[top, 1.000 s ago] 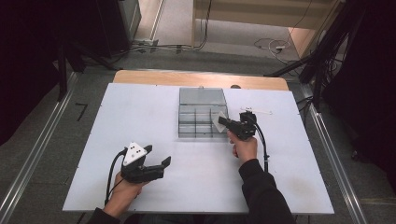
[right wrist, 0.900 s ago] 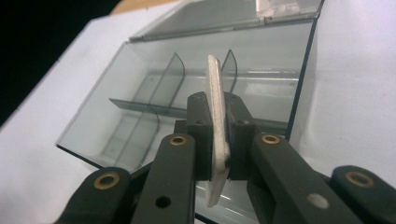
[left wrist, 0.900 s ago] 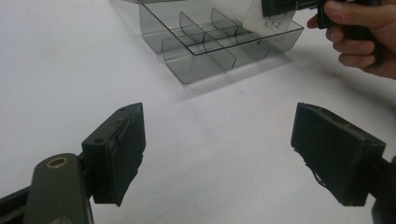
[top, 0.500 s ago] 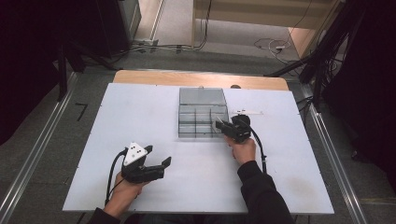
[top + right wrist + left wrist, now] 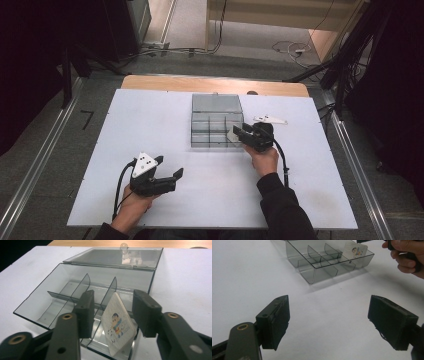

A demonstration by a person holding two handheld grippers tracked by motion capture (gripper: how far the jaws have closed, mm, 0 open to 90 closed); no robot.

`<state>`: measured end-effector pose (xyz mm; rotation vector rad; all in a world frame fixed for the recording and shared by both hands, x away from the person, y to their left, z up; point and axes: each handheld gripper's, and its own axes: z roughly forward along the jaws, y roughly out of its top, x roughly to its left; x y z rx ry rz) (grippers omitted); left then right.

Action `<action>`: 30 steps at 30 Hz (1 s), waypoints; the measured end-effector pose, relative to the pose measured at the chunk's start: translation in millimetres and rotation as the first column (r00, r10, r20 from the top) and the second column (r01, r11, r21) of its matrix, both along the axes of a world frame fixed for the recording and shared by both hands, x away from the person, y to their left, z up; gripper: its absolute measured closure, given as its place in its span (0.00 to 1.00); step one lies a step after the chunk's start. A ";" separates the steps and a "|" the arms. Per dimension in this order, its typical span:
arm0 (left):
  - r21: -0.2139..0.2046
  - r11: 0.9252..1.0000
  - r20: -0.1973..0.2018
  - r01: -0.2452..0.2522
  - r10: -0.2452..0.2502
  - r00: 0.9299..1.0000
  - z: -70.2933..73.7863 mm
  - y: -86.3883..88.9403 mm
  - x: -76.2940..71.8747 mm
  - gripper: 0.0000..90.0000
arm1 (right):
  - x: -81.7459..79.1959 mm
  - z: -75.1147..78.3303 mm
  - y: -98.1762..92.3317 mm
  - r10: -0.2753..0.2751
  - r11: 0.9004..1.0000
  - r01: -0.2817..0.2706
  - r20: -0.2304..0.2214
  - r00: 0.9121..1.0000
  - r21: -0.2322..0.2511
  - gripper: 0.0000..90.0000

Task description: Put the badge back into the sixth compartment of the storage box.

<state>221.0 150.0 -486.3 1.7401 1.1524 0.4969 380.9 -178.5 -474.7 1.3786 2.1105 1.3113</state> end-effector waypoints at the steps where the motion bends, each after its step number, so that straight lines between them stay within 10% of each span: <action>1: 0.000 1.000 0.000 -0.001 0.001 1.000 0.0 0.3 0.1 0.20 | -0.1 0.3 -1.5 0.001 1.000 -0.001 0.001 1.000 0.001 0.55; 9: 0.005 1.000 0.004 -0.020 0.020 1.000 -0.9 1.4 0.6 0.20 | -4.1 5.7 -11.7 -0.011 0.999 0.011 -0.028 1.000 0.035 0.29; 30: 0.007 0.990 -0.008 -0.141 0.141 0.990 -3.5 13.5 5.7 0.14 | -32.3 10.4 -41.4 0.020 1.000 -0.021 -0.063 0.998 -0.003 0.21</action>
